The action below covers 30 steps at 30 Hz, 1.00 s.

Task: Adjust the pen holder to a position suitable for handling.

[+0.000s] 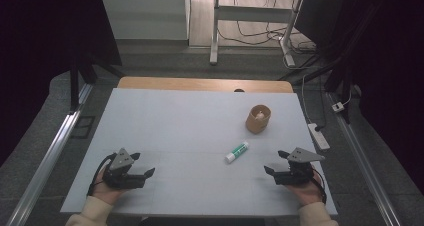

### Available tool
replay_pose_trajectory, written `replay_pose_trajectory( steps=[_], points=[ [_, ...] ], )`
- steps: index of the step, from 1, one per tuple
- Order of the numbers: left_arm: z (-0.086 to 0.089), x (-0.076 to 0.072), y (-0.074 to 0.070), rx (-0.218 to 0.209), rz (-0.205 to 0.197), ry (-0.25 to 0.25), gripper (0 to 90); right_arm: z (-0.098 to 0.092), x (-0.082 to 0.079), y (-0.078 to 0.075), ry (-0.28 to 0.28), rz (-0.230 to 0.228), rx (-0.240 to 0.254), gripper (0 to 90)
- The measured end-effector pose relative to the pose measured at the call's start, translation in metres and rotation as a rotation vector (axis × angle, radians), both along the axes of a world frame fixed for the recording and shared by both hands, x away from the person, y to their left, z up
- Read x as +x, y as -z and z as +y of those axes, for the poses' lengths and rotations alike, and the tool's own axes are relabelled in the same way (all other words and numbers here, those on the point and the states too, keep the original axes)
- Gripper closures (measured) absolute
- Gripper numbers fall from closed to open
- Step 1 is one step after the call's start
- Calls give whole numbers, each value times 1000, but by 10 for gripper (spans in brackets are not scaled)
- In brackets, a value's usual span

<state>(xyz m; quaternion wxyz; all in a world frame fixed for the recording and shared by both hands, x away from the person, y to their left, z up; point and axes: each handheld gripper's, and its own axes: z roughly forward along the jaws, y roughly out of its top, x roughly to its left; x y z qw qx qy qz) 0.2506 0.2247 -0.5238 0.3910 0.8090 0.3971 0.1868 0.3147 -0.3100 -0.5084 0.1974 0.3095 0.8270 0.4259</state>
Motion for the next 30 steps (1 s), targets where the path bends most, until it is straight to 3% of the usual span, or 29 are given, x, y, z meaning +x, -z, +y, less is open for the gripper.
replay_pose_trajectory(
  steps=[12,21,30],
  points=[
    [-2,1,1,13,-2,2,216,4,7,-6,16,2,17,209],
    [-2,2,1,15,1,1,217,13,21,-10,39,28,16,225],
    [-2,2,1,18,-2,-2,217,9,29,-16,74,43,15,225]
  ],
)
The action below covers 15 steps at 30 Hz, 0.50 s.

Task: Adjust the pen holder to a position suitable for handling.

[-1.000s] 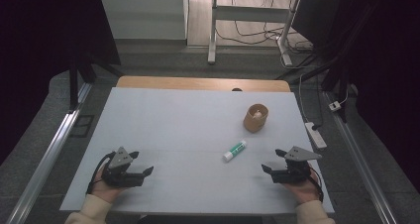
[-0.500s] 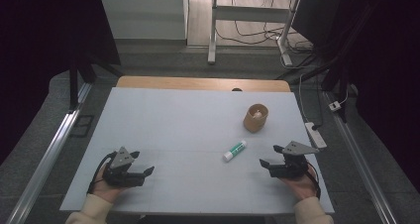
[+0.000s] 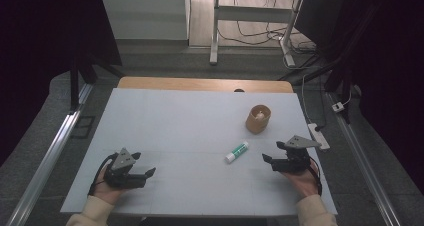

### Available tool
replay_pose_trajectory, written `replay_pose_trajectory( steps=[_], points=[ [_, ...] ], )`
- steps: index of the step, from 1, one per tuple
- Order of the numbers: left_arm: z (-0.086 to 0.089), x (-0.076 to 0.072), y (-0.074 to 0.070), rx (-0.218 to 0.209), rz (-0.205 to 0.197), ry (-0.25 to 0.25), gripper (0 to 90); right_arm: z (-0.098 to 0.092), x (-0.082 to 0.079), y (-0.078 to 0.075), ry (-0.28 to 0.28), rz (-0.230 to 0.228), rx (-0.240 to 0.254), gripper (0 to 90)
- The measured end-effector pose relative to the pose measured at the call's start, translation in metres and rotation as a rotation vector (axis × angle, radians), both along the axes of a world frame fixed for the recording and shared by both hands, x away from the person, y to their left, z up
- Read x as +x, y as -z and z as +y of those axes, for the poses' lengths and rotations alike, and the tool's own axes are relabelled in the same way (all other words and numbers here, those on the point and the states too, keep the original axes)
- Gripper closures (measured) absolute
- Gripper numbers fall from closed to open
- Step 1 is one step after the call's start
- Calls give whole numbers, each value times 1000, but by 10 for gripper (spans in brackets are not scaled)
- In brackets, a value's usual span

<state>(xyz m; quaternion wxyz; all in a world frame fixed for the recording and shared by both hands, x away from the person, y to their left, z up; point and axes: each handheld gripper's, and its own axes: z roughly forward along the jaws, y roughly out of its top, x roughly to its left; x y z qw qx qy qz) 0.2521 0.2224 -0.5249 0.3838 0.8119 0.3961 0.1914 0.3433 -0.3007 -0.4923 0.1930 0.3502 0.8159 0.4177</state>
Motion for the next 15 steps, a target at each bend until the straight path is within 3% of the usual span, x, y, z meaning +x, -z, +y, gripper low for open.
replay_pose_trajectory(
  steps=[8,15],
  points=[
    [0,0,0,5,-1,-5,217,-4,9,-5,30,9,2,227],
    [-1,1,1,6,0,-8,217,-6,26,-9,64,8,-20,229]
  ],
)
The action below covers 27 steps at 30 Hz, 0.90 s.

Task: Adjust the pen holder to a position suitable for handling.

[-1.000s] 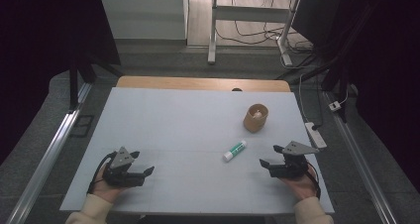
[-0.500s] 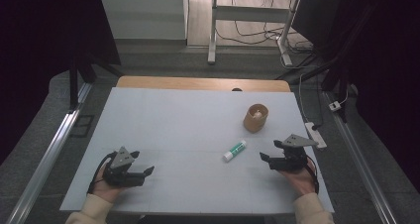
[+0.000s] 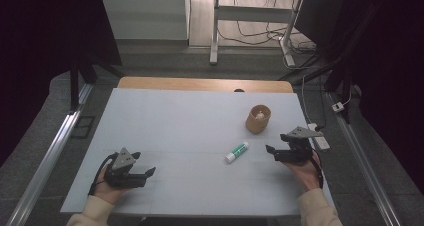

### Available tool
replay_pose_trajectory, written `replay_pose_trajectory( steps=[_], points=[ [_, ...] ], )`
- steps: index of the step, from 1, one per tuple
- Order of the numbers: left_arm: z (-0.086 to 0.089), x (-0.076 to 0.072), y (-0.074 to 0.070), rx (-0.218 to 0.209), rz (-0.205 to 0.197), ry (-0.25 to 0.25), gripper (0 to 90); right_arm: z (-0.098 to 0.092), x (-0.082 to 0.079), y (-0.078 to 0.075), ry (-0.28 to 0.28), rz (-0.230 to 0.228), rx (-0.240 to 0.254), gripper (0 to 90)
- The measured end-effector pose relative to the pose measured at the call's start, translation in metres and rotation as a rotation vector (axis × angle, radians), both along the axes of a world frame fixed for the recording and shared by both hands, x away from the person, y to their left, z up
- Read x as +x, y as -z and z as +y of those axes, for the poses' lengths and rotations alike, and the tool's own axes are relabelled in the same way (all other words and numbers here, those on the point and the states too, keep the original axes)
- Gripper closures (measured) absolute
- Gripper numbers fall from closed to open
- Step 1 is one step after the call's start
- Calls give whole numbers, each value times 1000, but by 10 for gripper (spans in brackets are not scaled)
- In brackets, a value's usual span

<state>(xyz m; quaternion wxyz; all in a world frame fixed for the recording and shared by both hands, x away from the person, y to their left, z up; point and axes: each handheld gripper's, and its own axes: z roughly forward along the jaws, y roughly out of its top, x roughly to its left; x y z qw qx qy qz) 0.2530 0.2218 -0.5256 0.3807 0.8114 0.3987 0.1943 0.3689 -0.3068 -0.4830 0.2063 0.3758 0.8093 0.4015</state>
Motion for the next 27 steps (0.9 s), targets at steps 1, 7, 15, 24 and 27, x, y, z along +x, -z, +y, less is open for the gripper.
replay_pose_trajectory(
  steps=[1,7,15,24,27],
  points=[
    [0,0,0,1,-1,-2,217,-1,5,-1,9,4,0,230],
    [1,0,0,0,-4,-7,218,-3,17,-3,23,10,-13,235],
    [-1,-1,0,4,-3,-2,217,-6,33,-9,57,9,-24,238],
    [-1,-2,0,-1,-4,-1,218,-7,58,-16,86,20,-31,258],
    [-2,-2,0,-1,-5,3,218,-6,69,-16,77,29,-33,271]
  ],
)
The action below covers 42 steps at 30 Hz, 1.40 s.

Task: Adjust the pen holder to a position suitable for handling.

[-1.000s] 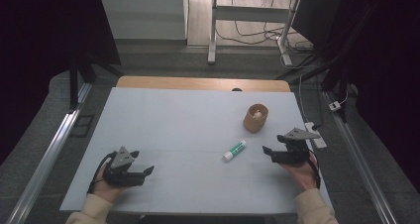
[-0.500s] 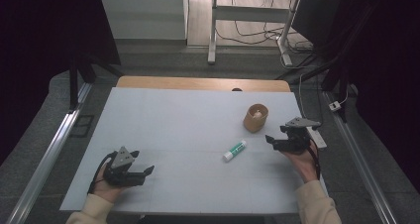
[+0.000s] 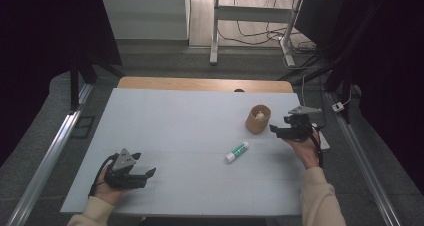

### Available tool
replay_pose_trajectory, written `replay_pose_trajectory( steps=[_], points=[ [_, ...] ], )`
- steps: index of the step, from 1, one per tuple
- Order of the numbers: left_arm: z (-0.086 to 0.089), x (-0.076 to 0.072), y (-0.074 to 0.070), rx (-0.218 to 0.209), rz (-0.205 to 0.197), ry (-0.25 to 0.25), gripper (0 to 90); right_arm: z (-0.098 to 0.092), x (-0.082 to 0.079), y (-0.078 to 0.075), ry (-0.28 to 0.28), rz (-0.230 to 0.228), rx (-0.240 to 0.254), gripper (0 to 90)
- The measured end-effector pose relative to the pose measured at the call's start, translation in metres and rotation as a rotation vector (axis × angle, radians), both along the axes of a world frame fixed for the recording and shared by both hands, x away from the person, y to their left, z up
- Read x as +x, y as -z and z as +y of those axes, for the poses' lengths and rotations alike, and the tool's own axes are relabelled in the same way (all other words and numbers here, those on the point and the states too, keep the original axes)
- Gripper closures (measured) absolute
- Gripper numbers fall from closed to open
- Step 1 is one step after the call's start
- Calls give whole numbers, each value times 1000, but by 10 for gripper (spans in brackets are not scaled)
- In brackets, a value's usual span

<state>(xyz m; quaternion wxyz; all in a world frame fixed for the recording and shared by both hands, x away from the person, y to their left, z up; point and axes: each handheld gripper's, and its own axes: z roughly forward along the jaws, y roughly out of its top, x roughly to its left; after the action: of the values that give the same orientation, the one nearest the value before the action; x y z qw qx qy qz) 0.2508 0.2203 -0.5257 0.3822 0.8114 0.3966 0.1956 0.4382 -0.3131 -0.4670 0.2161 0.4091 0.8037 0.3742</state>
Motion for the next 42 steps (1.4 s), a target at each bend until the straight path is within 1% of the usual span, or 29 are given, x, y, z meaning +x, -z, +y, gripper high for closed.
replay_pose_trajectory(
  steps=[1,2,3,4,8,9,10,11,12,13,14,15,16,18,19,22,23,24,27,28,30,32,37,38,41,42],
  points=[
    [0,0,0,-1,0,0,218,1,6,1,10,-2,5,284],
    [0,0,0,-1,1,1,218,1,6,1,10,-2,5,284],
    [0,0,0,-1,3,2,218,1,8,1,10,3,16,290],
    [0,0,0,0,5,4,218,1,12,2,16,4,27,327],
    [0,0,1,6,8,9,218,-1,13,4,13,3,26,365],
    [0,1,1,7,9,10,218,-3,15,5,8,9,35,404],
    [0,1,1,8,9,10,218,-3,15,5,8,9,35,404],
    [-1,0,1,8,7,10,218,-4,17,7,5,16,28,434],
    [0,0,1,8,6,10,218,-4,17,7,5,16,28,434],
    [0,0,1,8,5,9,218,-4,18,8,3,19,17,454],
    [0,-1,0,8,4,9,219,-5,19,10,-4,28,11,493],
    [0,-1,0,10,4,9,219,-5,19,10,-4,28,11,493],
    [0,-1,0,10,4,8,219,-4,21,13,6,32,14,533],
    [0,-1,0,9,3,6,220,-3,23,15,9,37,2,606],
    [1,-1,0,9,2,5,220,-3,23,15,9,37,2,606],
    [1,-2,0,11,2,4,220,-1,27,19,22,31,-15,703],
    [0,-2,0,12,1,5,220,0,29,20,42,29,-34,772],
    [0,-2,0,13,1,5,220,0,29,20,42,29,-34,772],
    [0,-2,1,15,1,3,220,2,30,20,53,16,-48,864],
    [0,-2,1,15,1,3,220,2,31,19,57,7,-45,892],
    [0,-2,1,16,2,3,221,-1,33,19,65,-2,-21,898],
    [0,-2,1,17,3,4,221,-1,35,19,69,-5,-15,898],
    [0,-2,1,19,3,1,222,3,40,21,56,1,-22,898],
    [0,-2,1,20,4,1,222,3,42,23,54,1,-15,898],
    [0,-3,2,20,5,0,222,5,45,27,47,11,-13,898],
    [0,-3,2,20,5,0,223,6,45,27,48,18,-20,898]
  ],
)
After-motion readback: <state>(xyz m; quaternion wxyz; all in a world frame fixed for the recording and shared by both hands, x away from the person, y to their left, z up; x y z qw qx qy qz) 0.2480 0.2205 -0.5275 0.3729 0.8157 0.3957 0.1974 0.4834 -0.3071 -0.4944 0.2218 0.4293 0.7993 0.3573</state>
